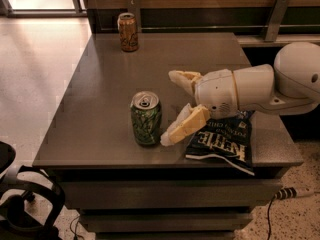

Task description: Move green can near orange can

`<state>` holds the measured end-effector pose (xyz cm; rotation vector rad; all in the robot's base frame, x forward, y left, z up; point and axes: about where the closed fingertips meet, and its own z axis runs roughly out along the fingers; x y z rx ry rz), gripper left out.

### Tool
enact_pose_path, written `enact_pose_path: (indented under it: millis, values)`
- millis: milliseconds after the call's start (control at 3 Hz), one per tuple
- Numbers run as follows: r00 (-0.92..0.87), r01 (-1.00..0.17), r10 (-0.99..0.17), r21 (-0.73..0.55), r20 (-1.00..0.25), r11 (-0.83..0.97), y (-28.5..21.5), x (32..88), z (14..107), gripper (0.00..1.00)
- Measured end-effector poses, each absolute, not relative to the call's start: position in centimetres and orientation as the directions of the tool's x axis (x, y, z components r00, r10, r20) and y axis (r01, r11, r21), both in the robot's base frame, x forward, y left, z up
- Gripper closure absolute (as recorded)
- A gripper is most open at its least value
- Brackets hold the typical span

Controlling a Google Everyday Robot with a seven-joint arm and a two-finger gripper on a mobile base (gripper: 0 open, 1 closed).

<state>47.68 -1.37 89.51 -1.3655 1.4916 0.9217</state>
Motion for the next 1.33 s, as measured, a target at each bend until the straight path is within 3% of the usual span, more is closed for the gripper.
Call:
enact_pose_path:
  millis: [1000,1333]
  values:
    - [-0.03,-0.995,-0.231,0.007,-0.972,0.102,1.4,46.9,86.5,0.0]
    - [-0.027,-0.995,-0.233,0.005,-0.972,0.098,1.5,46.8,86.6,0.18]
